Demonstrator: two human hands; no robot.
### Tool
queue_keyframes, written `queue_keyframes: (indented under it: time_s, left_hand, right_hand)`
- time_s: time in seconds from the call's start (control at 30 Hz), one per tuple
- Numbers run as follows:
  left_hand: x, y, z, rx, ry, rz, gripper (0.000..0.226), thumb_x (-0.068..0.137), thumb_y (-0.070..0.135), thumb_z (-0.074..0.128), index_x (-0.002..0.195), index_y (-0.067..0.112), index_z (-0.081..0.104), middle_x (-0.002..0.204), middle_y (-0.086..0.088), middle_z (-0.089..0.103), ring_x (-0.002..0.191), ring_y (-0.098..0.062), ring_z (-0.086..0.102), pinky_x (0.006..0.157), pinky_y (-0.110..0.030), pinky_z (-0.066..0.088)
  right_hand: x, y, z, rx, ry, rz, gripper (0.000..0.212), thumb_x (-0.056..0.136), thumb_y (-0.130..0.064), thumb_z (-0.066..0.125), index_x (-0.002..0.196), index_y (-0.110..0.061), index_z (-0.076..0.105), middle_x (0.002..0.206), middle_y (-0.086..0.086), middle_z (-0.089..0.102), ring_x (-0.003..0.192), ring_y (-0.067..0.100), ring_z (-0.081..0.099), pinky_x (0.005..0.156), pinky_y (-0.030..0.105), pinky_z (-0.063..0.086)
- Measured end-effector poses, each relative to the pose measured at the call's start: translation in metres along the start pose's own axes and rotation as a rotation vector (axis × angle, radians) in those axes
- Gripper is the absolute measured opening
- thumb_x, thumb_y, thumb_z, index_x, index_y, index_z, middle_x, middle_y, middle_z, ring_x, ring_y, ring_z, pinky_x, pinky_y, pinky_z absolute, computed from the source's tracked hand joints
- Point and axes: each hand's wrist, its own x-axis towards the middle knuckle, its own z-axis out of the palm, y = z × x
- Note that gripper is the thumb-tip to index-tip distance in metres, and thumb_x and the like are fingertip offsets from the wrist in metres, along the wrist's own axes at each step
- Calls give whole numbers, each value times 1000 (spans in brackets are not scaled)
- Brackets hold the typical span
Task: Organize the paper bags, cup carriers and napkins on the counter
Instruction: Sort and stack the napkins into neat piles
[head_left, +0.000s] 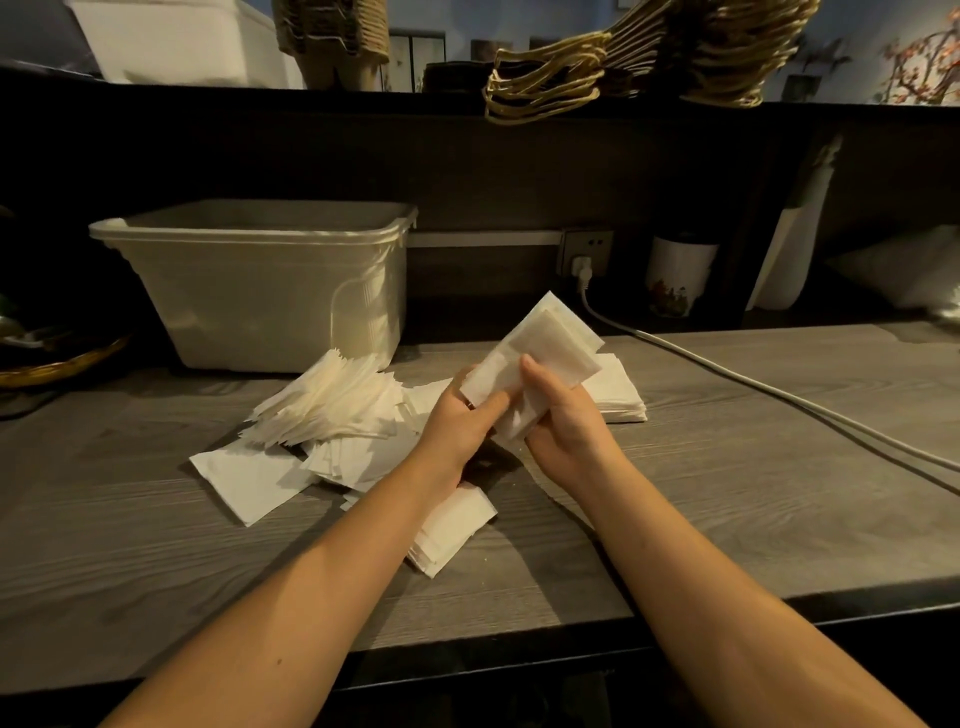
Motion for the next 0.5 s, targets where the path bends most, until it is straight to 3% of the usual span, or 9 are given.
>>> queue_keyframes:
  time_s: [0.1, 0.23, 0.33, 0.4, 0.5]
  left_hand:
    - [4, 3, -9, 73, 23, -33, 13, 91, 24, 58, 98, 32, 51, 110, -5, 59, 97, -22, 59, 72, -33, 55]
    - [7, 7, -21, 371, 20, 132, 16, 93, 24, 54, 109, 27, 49, 112, 1, 57, 100, -18, 58, 72, -32, 56]
    - [9, 9, -24, 500, 30, 221, 19, 94, 23, 52, 113, 26, 49, 108, 7, 50, 94, -9, 51, 60, -19, 48]
    - [8, 10, -25, 517, 12, 283, 23, 93, 21, 54, 113, 30, 48, 111, 10, 48, 92, -3, 49, 64, -15, 46]
    - [8, 10, -26, 442, -29, 317, 40, 90, 18, 59, 121, 35, 42, 118, 9, 46, 104, -9, 52, 80, -22, 51]
  right_hand:
    - [-1, -4, -3, -200, 33, -53, 42, 83, -16, 62, 122, -14, 49, 109, 8, 60, 105, 24, 59, 86, 38, 53]
    - [-1, -17, -13, -518, 119, -184, 20, 87, -17, 63, 102, -27, 54, 106, 2, 60, 104, 22, 59, 91, 42, 52]
    - [-9, -27, -21, -712, 123, -242, 22, 86, -18, 64, 104, -28, 55, 107, -2, 61, 100, 15, 60, 80, 29, 55]
    - [-13, -29, -29, -831, 146, -237, 30, 85, -14, 65, 111, -24, 54, 108, -3, 62, 98, 11, 61, 73, 22, 55]
    - [-19, -30, -38, -889, 145, -169, 33, 85, -10, 66, 114, -21, 56, 106, -5, 63, 100, 11, 61, 74, 22, 54]
